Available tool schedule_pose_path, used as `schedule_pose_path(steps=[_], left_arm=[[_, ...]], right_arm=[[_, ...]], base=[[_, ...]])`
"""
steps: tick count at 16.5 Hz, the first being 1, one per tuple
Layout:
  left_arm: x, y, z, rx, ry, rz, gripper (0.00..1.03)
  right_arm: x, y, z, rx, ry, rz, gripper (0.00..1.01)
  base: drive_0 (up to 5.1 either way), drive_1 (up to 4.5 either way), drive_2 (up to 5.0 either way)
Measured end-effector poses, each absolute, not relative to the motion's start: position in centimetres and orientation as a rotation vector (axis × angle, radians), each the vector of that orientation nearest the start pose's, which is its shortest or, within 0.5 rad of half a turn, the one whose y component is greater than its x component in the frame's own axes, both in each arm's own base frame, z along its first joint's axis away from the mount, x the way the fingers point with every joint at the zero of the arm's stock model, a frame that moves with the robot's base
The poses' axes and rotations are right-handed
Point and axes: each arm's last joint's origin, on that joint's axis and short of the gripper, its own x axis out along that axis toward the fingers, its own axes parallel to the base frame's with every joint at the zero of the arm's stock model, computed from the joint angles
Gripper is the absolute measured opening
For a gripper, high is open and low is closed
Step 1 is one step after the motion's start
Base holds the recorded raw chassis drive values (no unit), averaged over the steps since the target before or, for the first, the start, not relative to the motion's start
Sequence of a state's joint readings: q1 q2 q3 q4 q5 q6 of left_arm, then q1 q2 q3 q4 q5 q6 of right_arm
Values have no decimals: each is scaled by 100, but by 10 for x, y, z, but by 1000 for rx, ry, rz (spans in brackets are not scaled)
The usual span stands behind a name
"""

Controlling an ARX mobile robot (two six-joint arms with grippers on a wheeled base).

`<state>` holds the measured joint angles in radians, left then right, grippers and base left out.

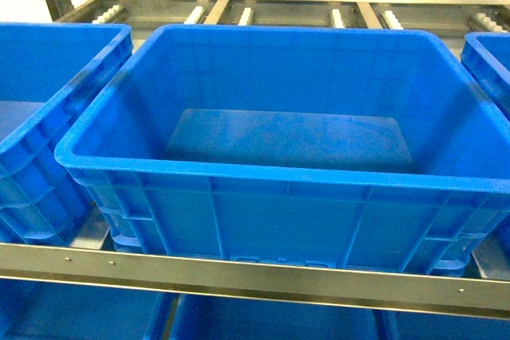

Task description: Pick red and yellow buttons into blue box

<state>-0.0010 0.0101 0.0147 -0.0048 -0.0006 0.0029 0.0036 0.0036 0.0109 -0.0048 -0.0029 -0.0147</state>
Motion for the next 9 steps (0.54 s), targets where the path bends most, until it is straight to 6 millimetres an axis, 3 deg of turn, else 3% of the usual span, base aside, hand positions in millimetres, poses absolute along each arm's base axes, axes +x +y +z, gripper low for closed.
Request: schedule_pose_path(steps=[2,3,9], left_arm=[[97,0,167,3,0,0,98],[97,0,167,3,0,0,98],[97,0,167,3,0,0,98]], right_arm=[[97,0,166,-15,-3,6,94],[97,0,167,-14,-3,6,100],[97,0,167,-14,-4,6,98]], base=[[0,0,0],[0,0,0],[0,0,0]])
